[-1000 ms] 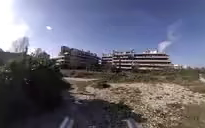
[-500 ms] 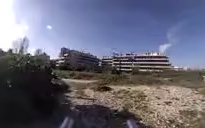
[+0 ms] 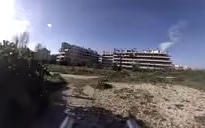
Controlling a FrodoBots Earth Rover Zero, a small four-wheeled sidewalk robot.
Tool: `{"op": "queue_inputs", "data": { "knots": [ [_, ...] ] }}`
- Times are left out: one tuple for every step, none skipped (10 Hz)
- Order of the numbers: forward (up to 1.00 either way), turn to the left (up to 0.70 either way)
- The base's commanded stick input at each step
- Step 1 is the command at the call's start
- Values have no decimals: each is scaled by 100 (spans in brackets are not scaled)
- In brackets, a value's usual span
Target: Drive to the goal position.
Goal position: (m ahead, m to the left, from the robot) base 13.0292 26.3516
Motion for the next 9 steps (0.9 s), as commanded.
{"op": "queue_inputs", "data": {
  "knots": [
    [50,9],
    [50,50],
    [50,50],
    [50,50],
    [50,50],
    [50,0],
    [50,0],
    [50,0],
    [50,0]
  ]
}}
